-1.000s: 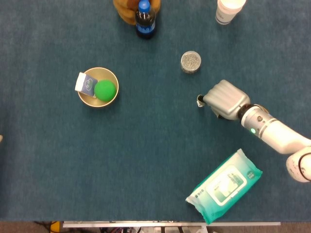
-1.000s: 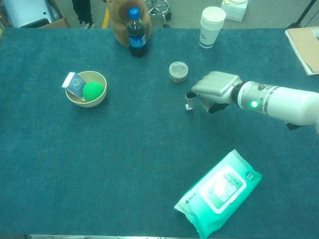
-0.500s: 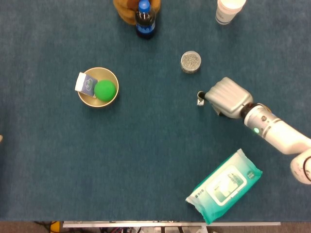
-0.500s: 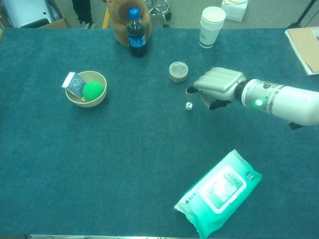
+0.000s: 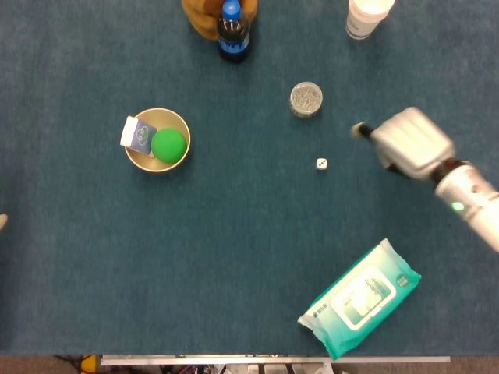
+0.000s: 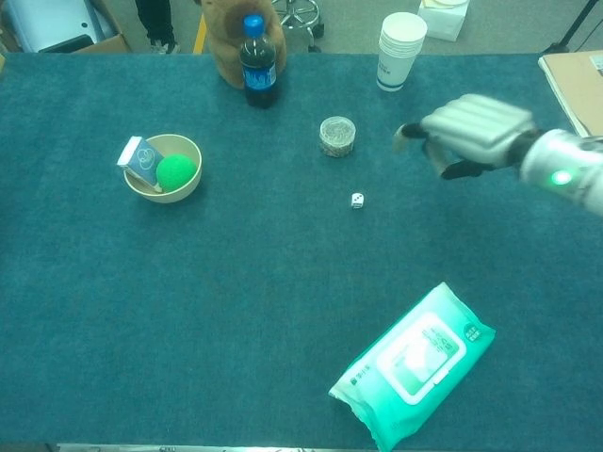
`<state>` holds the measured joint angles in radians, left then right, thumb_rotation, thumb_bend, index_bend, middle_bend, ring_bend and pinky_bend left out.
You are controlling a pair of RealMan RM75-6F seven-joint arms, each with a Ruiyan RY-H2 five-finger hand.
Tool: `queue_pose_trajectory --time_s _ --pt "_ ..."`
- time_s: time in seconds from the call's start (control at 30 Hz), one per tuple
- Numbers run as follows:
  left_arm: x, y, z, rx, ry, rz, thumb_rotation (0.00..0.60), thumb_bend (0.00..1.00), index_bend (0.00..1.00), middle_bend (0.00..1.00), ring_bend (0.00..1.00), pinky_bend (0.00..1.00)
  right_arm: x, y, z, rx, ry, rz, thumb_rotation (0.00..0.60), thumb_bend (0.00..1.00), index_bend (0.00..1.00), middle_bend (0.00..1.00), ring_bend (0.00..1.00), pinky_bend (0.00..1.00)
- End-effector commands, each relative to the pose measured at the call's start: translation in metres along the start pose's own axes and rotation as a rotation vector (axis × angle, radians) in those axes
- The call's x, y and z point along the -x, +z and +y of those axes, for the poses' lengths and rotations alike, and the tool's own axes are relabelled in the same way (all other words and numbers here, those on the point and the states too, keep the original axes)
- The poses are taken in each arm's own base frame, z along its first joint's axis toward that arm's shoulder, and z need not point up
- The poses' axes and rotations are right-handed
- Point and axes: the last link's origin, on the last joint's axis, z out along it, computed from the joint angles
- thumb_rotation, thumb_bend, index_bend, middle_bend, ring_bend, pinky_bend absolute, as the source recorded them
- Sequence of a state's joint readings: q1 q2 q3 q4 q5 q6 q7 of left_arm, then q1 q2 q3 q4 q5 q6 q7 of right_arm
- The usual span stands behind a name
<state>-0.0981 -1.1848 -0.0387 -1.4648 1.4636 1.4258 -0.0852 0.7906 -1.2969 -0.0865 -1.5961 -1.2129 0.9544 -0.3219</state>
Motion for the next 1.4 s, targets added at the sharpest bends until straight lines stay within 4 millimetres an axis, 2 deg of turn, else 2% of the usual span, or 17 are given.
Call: queue_pose_trajectory --time_s 0.03,0.1,0.27,0.37,0.4,0.5,0.7,0.9,1.13,1.4 --pt "-0.001 0.002 0.003 0.014 0.002 0.009 0.600 0.08 0.25 0.16 0.20 0.38 -0.001 -0.025 0.022 0.056 0.035 0.036 0.600 1.00 0.22 0.91 0.74 1.00" --pt "-0.003 0.004 0.006 0.030 0.005 0.019 0.600 0.08 0.25 0.16 0.20 0.38 -0.002 -0.040 0.035 0.099 0.065 0.056 0.600 1.00 0.21 0.82 0.67 1.00" --pt "-0.006 0.011 0.014 0.092 -0.007 0.078 0.600 0.08 0.25 0.15 0.20 0.40 -0.002 -0.079 0.051 0.181 0.117 0.128 0.600 1.00 0.21 0.60 0.52 0.98" --pt "-0.008 0.014 0.018 0.137 -0.017 0.122 0.600 0.08 0.25 0.14 0.19 0.40 -0.001 -0.106 0.055 0.224 0.146 0.203 0.600 1.00 0.21 0.45 0.42 0.88" --pt "-0.008 0.016 0.018 0.149 -0.020 0.131 0.600 0.08 0.25 0.14 0.19 0.40 0.000 -0.115 0.056 0.234 0.151 0.230 0.600 0.98 0.21 0.40 0.38 0.81" --pt "-0.008 0.020 0.021 0.179 -0.021 0.139 0.600 0.08 0.25 0.14 0.19 0.40 0.006 -0.142 0.057 0.261 0.165 0.323 0.600 0.90 0.21 0.33 0.31 0.71" --pt "-0.007 0.029 0.027 0.213 -0.019 0.127 0.600 0.08 0.25 0.14 0.19 0.40 0.024 -0.189 0.052 0.290 0.203 0.476 0.600 0.71 0.29 0.31 0.29 0.60" --pt "-0.009 0.035 0.033 0.238 -0.018 0.133 0.600 0.08 0.24 0.14 0.18 0.40 0.041 -0.218 0.048 0.357 0.232 0.498 0.600 0.56 0.31 0.31 0.26 0.45" --pt "-0.006 0.036 0.032 0.225 0.001 0.103 0.600 0.08 0.24 0.13 0.18 0.38 0.054 -0.225 0.053 0.412 0.275 0.505 0.600 0.54 0.33 0.31 0.25 0.42" --pt "-0.005 0.036 0.026 0.169 -0.020 0.082 0.600 0.08 0.24 0.13 0.17 0.38 0.055 -0.214 0.062 0.404 0.304 0.483 0.600 0.54 0.35 0.31 0.25 0.42"
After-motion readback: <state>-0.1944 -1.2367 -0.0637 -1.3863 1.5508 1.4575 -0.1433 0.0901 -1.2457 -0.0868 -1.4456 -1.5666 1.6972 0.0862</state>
